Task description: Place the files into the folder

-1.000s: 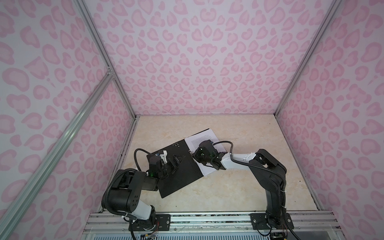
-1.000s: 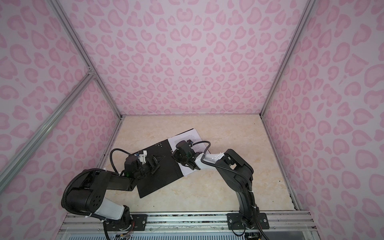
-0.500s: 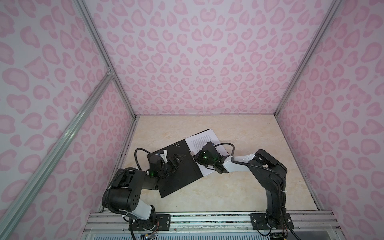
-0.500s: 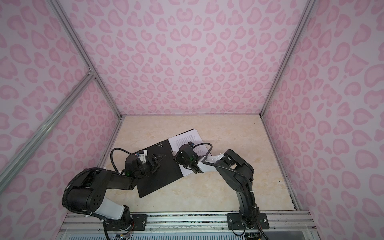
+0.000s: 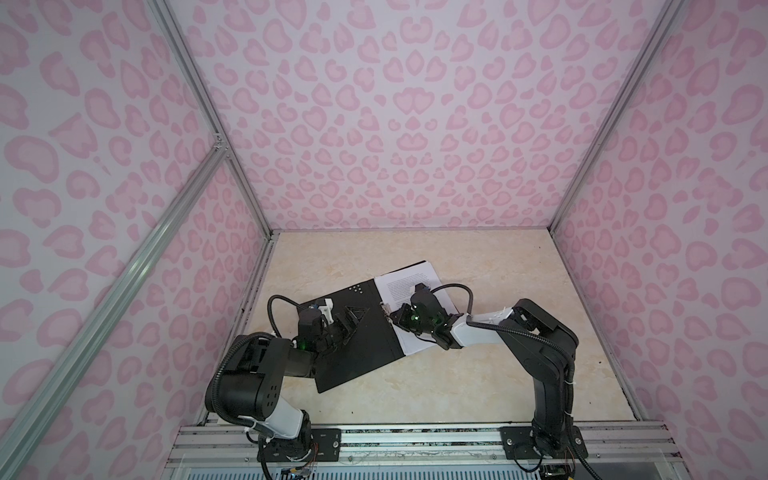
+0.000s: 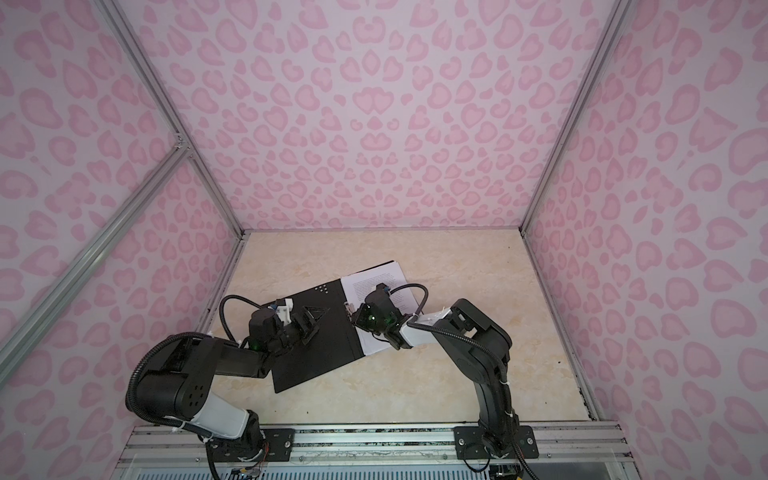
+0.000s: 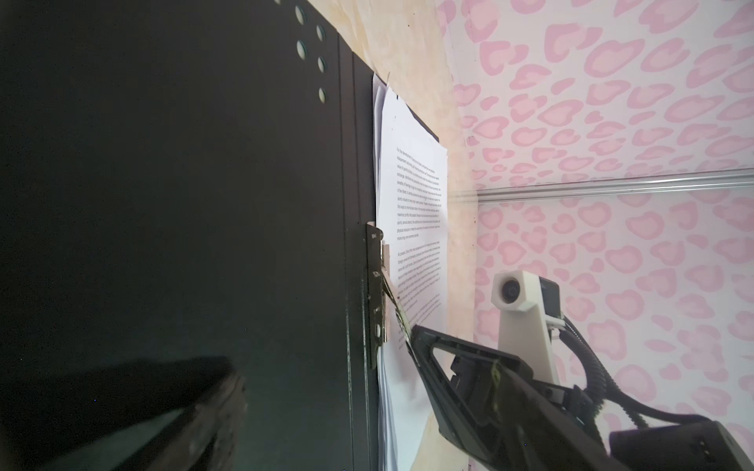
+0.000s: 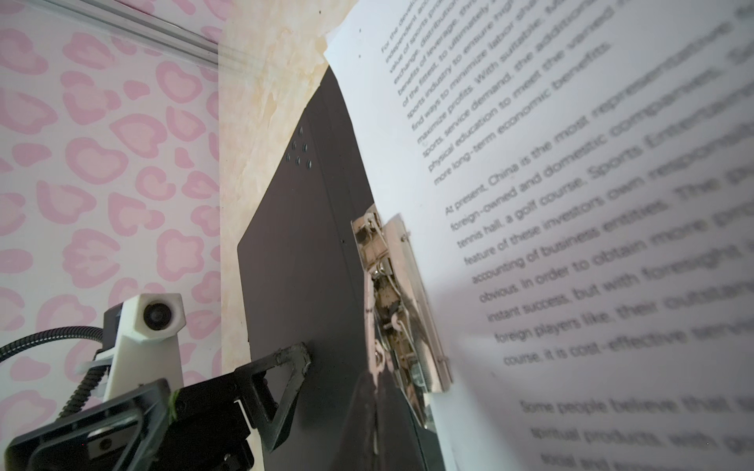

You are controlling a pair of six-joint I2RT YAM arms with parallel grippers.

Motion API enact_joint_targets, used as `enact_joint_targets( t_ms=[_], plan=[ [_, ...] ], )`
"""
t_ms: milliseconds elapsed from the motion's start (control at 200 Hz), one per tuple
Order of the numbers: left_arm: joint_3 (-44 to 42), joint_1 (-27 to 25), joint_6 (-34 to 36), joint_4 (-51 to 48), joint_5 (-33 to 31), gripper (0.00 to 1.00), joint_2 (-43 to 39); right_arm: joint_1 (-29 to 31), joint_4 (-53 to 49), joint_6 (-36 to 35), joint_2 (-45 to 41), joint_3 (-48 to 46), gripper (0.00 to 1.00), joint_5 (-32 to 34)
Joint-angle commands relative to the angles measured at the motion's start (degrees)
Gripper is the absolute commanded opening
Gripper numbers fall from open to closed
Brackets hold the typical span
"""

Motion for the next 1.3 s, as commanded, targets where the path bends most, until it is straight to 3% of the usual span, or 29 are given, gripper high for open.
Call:
enact_joint_targets(
  t_ms=[0, 375, 705, 1020, 1210, 1295],
  plan=[
    [-0.6, 0.2, 0.9, -16.9, -8.4, 0.98, 1.0, -0.1, -9.8, -2.1, 0.5, -2.3, 0.0, 6.4],
    [-0.5, 0.2, 1.3, -17.3, -8.8, 0.98, 0.8, 1.8, -12.9, -6.1, 1.1, -5.5, 0.0, 12.6],
    [-0.4, 0.2, 1.7, -17.8, -9.6, 0.98, 0.2, 2.4, -9.5, -4.2, 5.0, -8.4, 0.0, 12.0],
    [-0.2, 0.2, 2.0, -17.8, -9.9, 0.98, -0.1, 4.1, -12.7, -2.5, 8.0, -7.3, 0.0, 15.0],
    [-0.1, 0.1, 2.1, -17.0, -9.5, 0.98, 0.5, 6.8, -13.6, -2.6, 8.9, -3.9, 0.0, 13.0],
    [0.0, 0.0, 2.0, -16.9, -9.3, 0.98, 1.0, 6.8, -8.6, -2.4, 6.8, -5.5, 0.0, 9.9]
  ],
)
